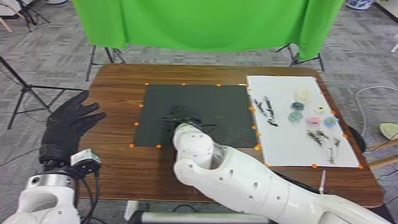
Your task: Arrange flowers
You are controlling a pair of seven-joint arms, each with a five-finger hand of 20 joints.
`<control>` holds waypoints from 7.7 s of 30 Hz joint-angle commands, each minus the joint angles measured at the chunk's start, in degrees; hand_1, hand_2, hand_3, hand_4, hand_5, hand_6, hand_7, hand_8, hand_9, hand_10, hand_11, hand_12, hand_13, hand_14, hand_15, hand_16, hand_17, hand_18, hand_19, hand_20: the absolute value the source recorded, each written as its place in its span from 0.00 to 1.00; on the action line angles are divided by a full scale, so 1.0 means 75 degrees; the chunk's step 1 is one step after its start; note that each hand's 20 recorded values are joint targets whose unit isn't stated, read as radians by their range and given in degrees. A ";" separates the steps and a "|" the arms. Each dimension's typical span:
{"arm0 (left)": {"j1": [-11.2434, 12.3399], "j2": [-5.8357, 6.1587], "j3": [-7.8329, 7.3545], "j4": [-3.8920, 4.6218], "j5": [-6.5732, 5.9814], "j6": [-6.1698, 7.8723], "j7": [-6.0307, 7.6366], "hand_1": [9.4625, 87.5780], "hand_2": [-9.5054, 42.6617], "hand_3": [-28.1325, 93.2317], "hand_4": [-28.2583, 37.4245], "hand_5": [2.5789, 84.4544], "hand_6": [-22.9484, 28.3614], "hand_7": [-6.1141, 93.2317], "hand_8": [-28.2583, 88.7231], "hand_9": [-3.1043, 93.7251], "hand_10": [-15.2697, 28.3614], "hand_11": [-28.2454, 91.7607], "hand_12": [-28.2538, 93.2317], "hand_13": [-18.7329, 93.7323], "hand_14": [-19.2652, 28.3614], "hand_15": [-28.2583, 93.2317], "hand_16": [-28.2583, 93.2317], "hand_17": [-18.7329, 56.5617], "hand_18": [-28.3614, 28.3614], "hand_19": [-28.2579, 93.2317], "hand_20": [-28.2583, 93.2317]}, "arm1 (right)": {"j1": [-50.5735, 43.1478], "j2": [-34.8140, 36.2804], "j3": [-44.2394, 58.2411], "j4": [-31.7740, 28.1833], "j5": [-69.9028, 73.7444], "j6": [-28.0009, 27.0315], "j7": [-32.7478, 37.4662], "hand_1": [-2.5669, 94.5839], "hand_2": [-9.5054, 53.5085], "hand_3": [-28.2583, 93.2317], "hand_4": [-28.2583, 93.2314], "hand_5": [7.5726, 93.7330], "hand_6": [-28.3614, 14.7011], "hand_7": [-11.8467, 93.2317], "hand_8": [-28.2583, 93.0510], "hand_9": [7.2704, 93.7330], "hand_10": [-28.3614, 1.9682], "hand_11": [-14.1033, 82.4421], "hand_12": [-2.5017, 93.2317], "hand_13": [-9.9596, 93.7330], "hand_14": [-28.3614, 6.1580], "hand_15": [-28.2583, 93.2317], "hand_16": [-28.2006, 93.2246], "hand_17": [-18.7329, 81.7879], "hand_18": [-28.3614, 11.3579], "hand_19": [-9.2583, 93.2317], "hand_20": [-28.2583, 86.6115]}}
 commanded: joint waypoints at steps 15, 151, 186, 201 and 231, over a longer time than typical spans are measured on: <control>0.0076 0.0075 -0.0008 0.0009 -0.0008 -0.0044 -0.0001 0.19 0.32 0.91 0.11 0.40 0.60 0.22 0.15 0.42 0.80 0.43 0.34 0.46 1.00 0.63 0.18 0.14 0.97 0.81 0.10 | -0.0213 -0.0436 0.0535 0.0019 0.0864 0.0192 0.0032 0.49 0.00 0.90 0.00 0.89 0.54 0.43 0.37 0.90 0.49 0.77 0.28 0.89 0.51 0.92 0.40 0.63 0.00 1.00 0.69; 0.1934 -0.0183 -0.0266 -0.0524 0.0063 0.0402 0.0561 0.20 0.31 0.90 0.14 0.38 0.62 0.20 0.16 0.36 0.78 0.46 0.30 0.39 0.94 0.64 0.15 0.15 0.92 0.77 0.19 | -0.5987 0.6115 0.5474 -0.3807 -0.1249 0.3477 0.2226 0.59 0.03 0.87 0.00 0.88 0.50 0.36 0.32 0.86 0.37 0.69 0.25 0.85 0.47 0.90 0.34 0.61 0.01 1.00 0.67; 0.1728 -0.0579 -0.0676 -0.0573 0.0383 -0.0022 -0.0171 0.20 0.31 0.90 0.14 0.39 0.62 0.20 0.16 0.36 0.78 0.46 0.30 0.39 0.95 0.64 0.16 0.15 0.93 0.77 0.18 | -0.0513 0.2619 0.1120 -0.2787 -0.0603 0.2060 0.0629 0.56 0.00 0.92 0.00 0.93 0.54 0.34 0.38 0.92 0.45 0.68 0.26 0.89 0.52 0.88 0.39 0.65 0.01 1.00 0.73; 0.0844 -0.0613 -0.0313 -0.0236 0.0522 -0.0492 -0.0441 0.20 0.30 0.91 0.12 0.40 0.62 0.20 0.16 0.37 0.79 0.45 0.31 0.40 0.98 0.64 0.16 0.14 0.94 0.77 0.18 | -0.0462 0.1470 0.0254 -0.1539 0.0050 0.1336 0.0363 0.55 0.00 0.91 0.00 0.93 0.55 0.34 0.37 0.92 0.46 0.69 0.26 0.89 0.52 0.88 0.39 0.65 0.01 1.00 0.73; 0.0846 -0.0592 -0.0304 -0.0257 0.0552 -0.0458 -0.0513 0.20 0.31 0.92 0.13 0.40 0.61 0.20 0.16 0.37 0.78 0.45 0.31 0.40 0.97 0.64 0.16 0.14 0.93 0.78 0.16 | -0.1048 0.1092 0.0862 -0.1766 -0.0037 -0.0034 0.0254 0.43 0.00 0.90 0.02 0.89 0.54 0.36 0.33 0.88 0.39 0.70 0.26 0.86 0.48 0.89 0.39 0.62 0.00 1.00 0.72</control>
